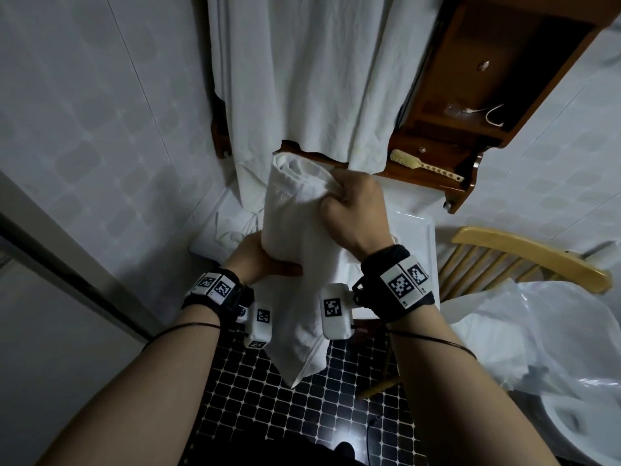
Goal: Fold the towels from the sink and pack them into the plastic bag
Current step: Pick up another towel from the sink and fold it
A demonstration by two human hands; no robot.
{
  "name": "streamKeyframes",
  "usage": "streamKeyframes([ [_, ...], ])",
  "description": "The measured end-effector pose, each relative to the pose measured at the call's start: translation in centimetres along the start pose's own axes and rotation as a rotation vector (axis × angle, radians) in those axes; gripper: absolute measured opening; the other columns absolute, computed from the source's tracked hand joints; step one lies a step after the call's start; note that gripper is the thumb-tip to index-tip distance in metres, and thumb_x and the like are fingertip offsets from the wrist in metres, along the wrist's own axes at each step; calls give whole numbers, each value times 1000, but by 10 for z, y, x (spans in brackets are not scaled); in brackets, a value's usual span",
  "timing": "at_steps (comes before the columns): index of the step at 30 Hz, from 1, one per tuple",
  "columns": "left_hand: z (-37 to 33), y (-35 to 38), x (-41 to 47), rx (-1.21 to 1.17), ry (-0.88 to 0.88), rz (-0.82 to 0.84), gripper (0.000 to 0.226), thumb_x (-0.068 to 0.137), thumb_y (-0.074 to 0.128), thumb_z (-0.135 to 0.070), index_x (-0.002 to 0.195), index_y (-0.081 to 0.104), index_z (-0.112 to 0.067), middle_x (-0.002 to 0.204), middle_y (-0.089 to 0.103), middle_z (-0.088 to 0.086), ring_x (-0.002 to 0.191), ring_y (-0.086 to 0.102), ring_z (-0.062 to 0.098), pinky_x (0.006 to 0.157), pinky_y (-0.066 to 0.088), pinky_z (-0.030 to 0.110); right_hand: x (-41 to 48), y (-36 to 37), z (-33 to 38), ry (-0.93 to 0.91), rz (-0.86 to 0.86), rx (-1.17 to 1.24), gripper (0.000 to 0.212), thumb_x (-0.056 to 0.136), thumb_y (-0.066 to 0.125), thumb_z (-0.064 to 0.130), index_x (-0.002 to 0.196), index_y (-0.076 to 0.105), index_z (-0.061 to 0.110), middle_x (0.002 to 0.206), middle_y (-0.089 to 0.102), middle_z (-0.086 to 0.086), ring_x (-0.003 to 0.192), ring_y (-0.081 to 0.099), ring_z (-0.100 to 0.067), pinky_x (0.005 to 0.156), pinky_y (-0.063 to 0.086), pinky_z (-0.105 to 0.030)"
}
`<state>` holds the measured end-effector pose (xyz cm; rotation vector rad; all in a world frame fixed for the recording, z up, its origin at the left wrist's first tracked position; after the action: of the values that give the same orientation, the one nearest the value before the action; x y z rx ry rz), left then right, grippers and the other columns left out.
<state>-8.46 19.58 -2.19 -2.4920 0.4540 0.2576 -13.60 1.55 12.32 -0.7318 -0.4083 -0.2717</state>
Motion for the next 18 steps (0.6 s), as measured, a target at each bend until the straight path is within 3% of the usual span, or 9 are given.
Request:
streamKeyframes([
  [4,27,-10,4,3,-146,78,87,57,103,-40,131,65,-13,111,65,-5,100,62,18,82,50,30,20,-4,9,34,-178,98,13,65,48,13,58,39,20,51,34,8,50,32,-13,50,24,-29],
  [6,37,-13,9,-74,-185,96,74,55,101,-42,118,70,-16,104,68,-3,102,66,23,85,51,32,29,-6,8,53,-256,119,20,67,50,8,58,38,21,50,33,10,50,29,-10,50,22,-28],
  [9,40,-30,17,-51,-148,-75,36,61,66,-42,87,70,-17,91,72,7,99,68,36,79,50,37,34,-10,-5,119,-365,108,27,67,51,4,58,33,21,51,27,10,52,25,-9,49,18,-27],
  [12,24,-56,27,77,-70,-354,32,74,58,-42,92,68,-18,89,71,8,86,66,36,79,55,42,29,-13,-40,251,-461,79,8,71,51,7,66,44,4,57,34,-3,56,27,-9,52,24,-31],
  [14,5,-72,37,213,-16,-455,23,84,59,-38,89,63,-16,83,67,5,79,63,34,75,56,42,21,-19,-64,342,-493,73,7,75,52,8,71,51,2,57,36,-2,54,30,-10,53,28,-31],
  [16,-21,-83,57,395,46,-438,23,88,59,-38,88,58,-16,83,62,1,79,60,32,75,52,39,15,-27,-88,407,-516,78,18,76,52,7,63,40,12,56,29,5,51,28,-10,48,22,-23],
  [18,-48,-86,85,555,80,-378,23,88,58,-41,92,63,-19,87,62,1,84,61,33,74,47,36,10,-33,-115,501,-501,84,23,75,50,11,62,33,18,57,27,5,52,25,-10,50,23,-25],
])
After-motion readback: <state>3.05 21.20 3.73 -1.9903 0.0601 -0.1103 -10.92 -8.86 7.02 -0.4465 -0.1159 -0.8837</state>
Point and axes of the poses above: each hand's wrist, its own x-axis towards the middle knuckle, its own y-axis out of the palm, z = x × y, the point moved 3 cm from there along x, towards the middle knuckle
